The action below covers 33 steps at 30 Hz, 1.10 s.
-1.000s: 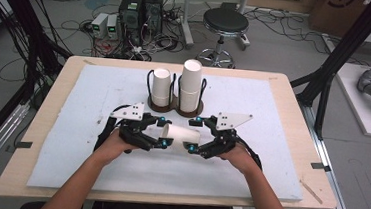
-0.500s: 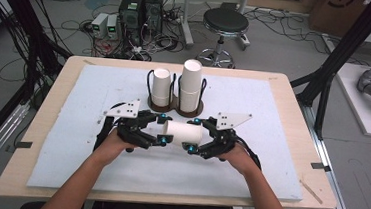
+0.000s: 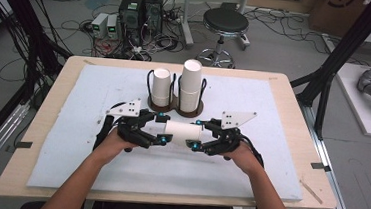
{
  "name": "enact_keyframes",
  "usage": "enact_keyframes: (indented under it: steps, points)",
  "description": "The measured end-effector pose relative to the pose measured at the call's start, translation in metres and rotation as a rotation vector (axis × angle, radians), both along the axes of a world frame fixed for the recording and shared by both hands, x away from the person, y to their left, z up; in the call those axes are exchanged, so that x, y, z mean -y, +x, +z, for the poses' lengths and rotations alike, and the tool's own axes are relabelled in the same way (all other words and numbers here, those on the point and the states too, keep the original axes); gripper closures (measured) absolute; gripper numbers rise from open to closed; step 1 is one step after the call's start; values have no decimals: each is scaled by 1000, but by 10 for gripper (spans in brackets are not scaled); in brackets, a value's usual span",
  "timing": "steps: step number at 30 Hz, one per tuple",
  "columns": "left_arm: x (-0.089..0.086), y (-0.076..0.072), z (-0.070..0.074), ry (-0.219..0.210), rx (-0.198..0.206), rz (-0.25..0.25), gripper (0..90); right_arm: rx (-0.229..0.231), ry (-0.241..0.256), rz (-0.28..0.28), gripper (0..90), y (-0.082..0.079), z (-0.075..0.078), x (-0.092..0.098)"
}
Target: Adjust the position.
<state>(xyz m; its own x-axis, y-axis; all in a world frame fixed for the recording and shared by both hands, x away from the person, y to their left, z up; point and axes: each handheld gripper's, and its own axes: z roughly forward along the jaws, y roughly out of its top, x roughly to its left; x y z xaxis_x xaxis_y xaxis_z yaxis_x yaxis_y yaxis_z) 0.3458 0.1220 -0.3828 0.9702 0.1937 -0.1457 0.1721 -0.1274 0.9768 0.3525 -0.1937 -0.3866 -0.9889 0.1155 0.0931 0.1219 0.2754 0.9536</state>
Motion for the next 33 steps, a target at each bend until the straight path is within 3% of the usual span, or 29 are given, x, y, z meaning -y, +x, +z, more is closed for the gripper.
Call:
enact_keyframes:
  steps: [6,17,20,22,27,33]
  points:
    - [4,-2,-2,16,-6,-43,294,-36,-16,49,402,3,1,2]
    - [11,-4,-6,46,-29,-101,355,-48,-73,94,381,4,4,4]
    - [11,-3,-6,33,-22,-87,351,-69,-31,60,256,4,5,4]
    - [10,-3,-5,36,-17,-72,351,-88,9,4,172,4,7,4]
    - [5,-2,-5,-13,-21,-42,351,-128,116,-48,172,5,8,10]
    - [5,-3,-4,-30,-5,-39,351,-129,145,-73,172,7,8,13]
